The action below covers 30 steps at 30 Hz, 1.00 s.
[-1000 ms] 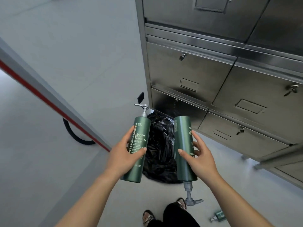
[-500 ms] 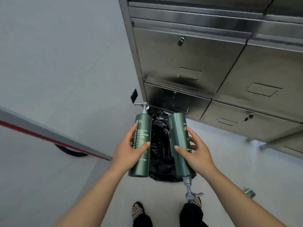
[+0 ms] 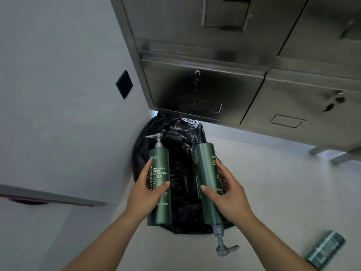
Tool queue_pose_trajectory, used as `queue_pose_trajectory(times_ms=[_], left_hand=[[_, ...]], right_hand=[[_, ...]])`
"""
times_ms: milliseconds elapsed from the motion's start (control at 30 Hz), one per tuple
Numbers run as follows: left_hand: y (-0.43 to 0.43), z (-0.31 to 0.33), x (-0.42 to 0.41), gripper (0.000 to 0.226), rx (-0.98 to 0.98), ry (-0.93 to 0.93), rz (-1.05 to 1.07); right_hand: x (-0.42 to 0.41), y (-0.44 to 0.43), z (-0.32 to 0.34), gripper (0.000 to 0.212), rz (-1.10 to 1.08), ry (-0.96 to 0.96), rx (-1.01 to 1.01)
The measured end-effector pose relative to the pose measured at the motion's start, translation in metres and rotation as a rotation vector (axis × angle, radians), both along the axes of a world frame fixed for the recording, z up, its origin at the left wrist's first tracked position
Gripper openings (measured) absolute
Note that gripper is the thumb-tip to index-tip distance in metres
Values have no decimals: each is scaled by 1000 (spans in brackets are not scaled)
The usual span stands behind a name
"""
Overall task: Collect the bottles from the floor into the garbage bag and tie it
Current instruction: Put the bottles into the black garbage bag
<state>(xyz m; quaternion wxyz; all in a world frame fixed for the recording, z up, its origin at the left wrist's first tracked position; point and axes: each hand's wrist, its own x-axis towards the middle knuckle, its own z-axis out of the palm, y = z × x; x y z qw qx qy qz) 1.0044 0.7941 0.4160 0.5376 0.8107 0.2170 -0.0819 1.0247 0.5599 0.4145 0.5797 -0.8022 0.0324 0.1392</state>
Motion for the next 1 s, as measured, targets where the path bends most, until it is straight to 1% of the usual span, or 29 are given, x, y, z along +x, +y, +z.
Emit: queue_pose_trajectory(times_ms=[100,200,300,400,500,600,667,833,933,1000], left_hand=[[-6,-90,15,81,-18,-19,-4],[-6,-161,35,80,36,-45,-34],[-2,-213,57,80,117,-116,-98],[1,-251,78,79,234,-184,-139],[3,-272,84,74,339,-190,-194],[11,-284,58,66,552,-131,-431],[14,-298,39,59,638,-102,-549],[18,-336,30,55,643,-104,-598],[24,-345,24,54,625,-66,-708],[32,-357,13,52,707,-11,-808]], right_hand=[[12,-5,-88,76,-56,-47,-5],[29,-5,-165,75,-70,-84,10],[38,-5,-223,73,-77,-158,24],[38,-5,-262,72,-120,-222,24],[37,-1,-280,71,-129,-238,12],[28,3,-278,71,-155,-212,17],[22,4,-276,70,-154,-197,6],[20,-4,-286,67,-166,-200,-32],[14,-7,-294,69,-218,-206,-45],[4,-6,-304,69,-224,-180,-58]])
